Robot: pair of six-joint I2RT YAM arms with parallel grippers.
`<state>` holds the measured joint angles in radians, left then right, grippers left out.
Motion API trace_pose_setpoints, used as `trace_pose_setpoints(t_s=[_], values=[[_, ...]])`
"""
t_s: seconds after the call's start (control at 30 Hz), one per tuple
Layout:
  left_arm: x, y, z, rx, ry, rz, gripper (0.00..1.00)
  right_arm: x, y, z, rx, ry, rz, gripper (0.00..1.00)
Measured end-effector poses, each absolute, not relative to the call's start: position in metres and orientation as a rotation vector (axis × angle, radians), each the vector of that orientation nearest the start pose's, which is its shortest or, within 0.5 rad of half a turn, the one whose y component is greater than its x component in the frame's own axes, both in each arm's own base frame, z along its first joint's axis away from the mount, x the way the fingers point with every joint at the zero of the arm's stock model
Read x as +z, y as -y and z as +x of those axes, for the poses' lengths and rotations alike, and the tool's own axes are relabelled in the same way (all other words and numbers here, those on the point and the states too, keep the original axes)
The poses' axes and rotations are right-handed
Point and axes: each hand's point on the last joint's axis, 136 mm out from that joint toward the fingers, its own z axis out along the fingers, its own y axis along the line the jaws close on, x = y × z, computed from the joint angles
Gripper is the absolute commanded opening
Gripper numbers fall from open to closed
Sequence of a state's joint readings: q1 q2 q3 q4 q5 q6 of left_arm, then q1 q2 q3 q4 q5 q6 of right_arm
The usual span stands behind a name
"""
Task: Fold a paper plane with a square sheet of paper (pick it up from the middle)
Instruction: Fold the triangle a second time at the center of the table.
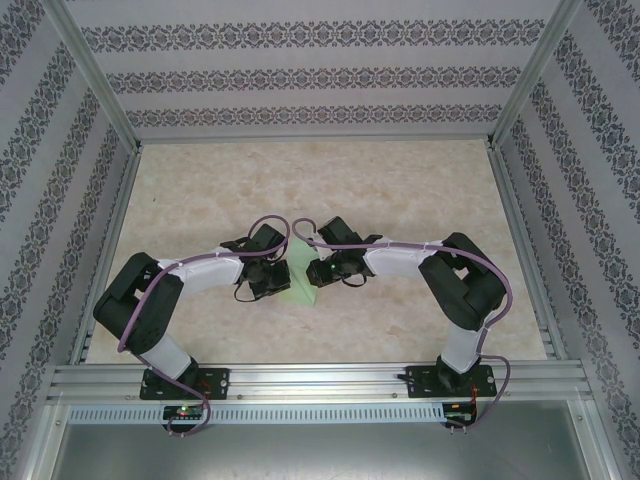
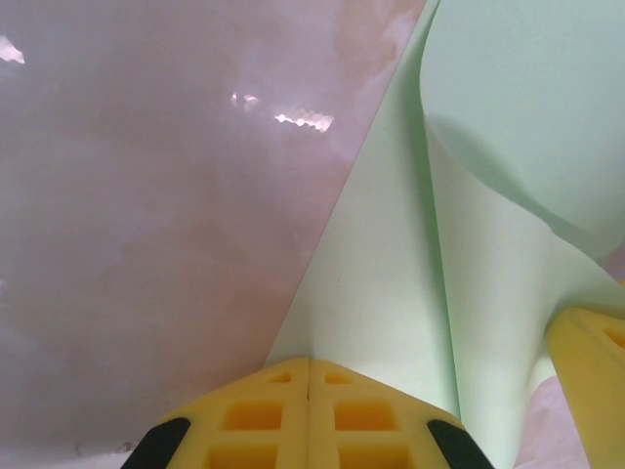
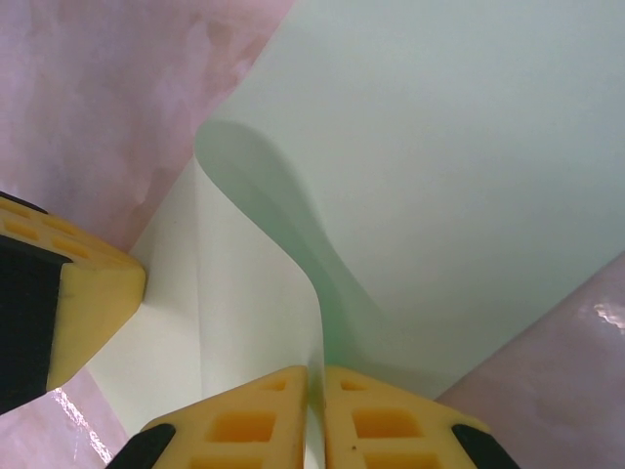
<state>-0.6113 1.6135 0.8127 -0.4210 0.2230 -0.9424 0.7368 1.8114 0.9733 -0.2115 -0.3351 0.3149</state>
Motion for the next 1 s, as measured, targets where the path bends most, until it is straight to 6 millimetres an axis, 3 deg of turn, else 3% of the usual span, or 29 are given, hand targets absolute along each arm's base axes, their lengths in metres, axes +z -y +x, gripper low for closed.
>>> trace_pose_setpoints(t_s=[1.0], values=[[0.0161,0.2182,0.2473,-0.588,-2.961,-0.416,0.00,0.0249,-0.3181,0.2645,0.822,-2.668,-0.698,0.13]])
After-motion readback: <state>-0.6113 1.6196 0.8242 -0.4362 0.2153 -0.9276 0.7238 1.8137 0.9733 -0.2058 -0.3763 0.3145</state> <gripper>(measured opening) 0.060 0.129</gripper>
